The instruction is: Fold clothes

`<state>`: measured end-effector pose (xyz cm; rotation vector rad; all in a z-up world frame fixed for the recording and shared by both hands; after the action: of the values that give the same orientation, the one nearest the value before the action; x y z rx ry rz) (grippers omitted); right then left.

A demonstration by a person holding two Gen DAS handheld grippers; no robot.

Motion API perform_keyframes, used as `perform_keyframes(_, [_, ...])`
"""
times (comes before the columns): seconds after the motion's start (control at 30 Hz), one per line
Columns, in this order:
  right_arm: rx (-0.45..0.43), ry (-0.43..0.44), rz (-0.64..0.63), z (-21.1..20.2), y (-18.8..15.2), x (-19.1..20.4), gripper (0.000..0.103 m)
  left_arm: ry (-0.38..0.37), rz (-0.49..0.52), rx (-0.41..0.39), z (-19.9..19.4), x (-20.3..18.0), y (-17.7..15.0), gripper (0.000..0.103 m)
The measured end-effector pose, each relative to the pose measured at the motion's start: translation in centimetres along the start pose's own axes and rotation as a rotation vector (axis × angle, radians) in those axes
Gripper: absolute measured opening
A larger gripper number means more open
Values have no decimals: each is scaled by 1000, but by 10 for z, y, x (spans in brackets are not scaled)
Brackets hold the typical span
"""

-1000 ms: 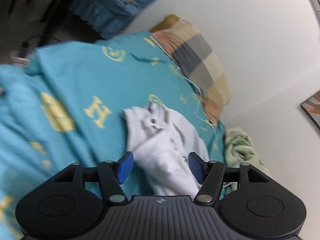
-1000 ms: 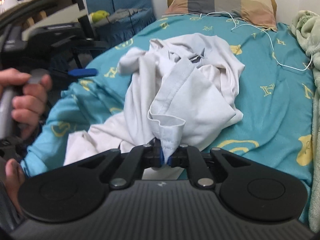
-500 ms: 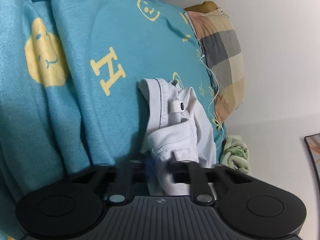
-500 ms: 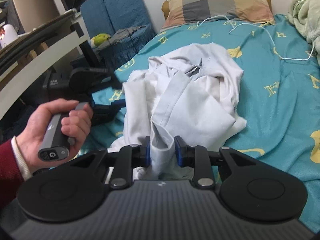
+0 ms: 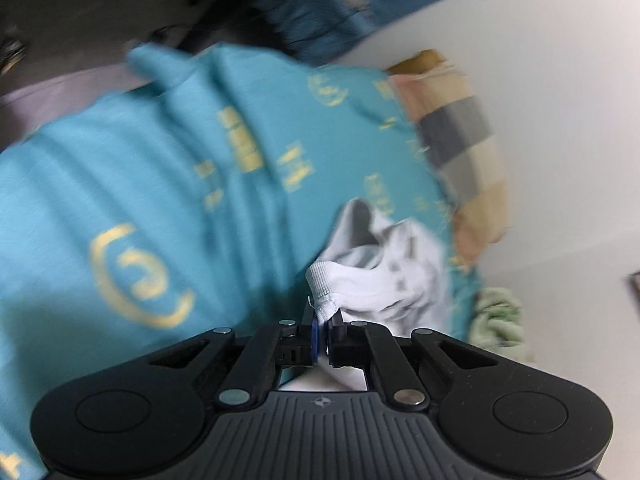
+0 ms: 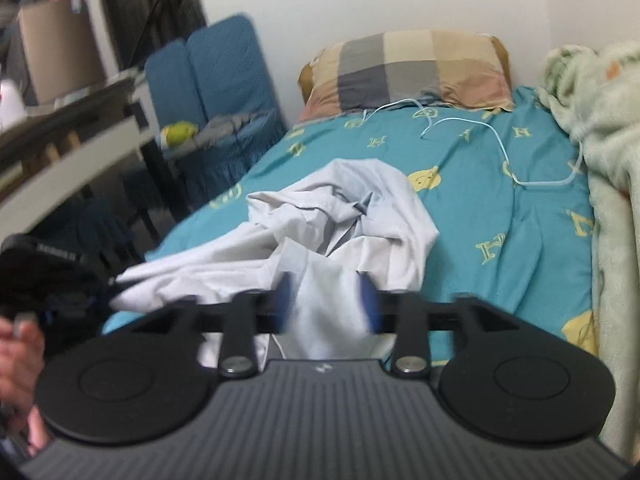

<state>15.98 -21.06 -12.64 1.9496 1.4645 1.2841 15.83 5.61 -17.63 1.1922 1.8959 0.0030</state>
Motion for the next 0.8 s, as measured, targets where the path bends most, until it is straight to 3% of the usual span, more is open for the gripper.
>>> perform_keyframes(0.13, [69,38,-163,21,21,41,58,32,-46,57,12,19,-11,4])
perform_keyframes(0.33, [287,22,-477,125,57,125,55,54,-61,96,24,32,-18,5])
perform_keyframes(0.47, [403,-66,-701,207,42,149,53,46,-54,99,30,36,-12,5])
perform_keyframes(0.53, [450,-106,-754,237,30,149,51,41,-58,102,33,39,-11,5])
perform_keyframes(0.73, [532,-161,-898,278,-6,144,49,42,-45,103,44,34,-7,5])
perform_keyframes(0.77, [535,-171,-929,282,-11,142,39,44,-40,101,45,33,-6,5])
perform_keyframes(0.8, [529,-176,-945,285,-14,139,18,45,-35,99,47,33,-6,5])
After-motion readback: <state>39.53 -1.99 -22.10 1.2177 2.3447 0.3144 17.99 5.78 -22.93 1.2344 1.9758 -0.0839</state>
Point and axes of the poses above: each gripper's, at about its wrist camera, not at the fingertips, and z roughly the way its jaws point, x to its left, y to its top, the point moved 9 cm from there along z, roughly the way its jaws point, and after that the axes turned 15 degrees about z, right-handed, at the moved point
